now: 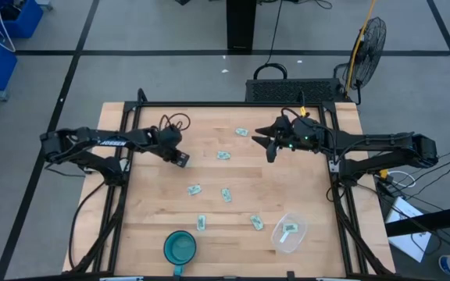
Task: Pick and place Stevia / Truvia into bins
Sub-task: Put the light green stevia packet into the transparent bin
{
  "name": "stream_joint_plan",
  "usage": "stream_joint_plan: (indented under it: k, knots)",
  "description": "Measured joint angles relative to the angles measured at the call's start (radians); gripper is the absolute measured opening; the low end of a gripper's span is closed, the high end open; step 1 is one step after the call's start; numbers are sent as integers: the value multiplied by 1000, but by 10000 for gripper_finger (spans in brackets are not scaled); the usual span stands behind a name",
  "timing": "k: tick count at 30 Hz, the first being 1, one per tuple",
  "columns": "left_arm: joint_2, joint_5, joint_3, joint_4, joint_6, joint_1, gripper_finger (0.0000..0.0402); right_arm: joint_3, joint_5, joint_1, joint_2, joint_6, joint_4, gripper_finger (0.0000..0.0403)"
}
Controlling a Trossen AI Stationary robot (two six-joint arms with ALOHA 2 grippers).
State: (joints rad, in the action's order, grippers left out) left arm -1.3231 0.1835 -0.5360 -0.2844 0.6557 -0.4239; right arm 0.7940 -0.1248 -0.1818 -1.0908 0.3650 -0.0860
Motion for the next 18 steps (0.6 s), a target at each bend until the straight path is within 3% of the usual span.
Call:
stream_joint_plan:
  k: [6,10,18]
  knots:
    - [0,23,-79,195,65,66,4,0,128,5,-66,151,-17,156]
    - [0,-12,-163,278,63,121,3,-1,128,22,-175,197,-33,155]
    - [1,-82,-278,280,60,180,2,-1,181,21,-429,398,-448,155]
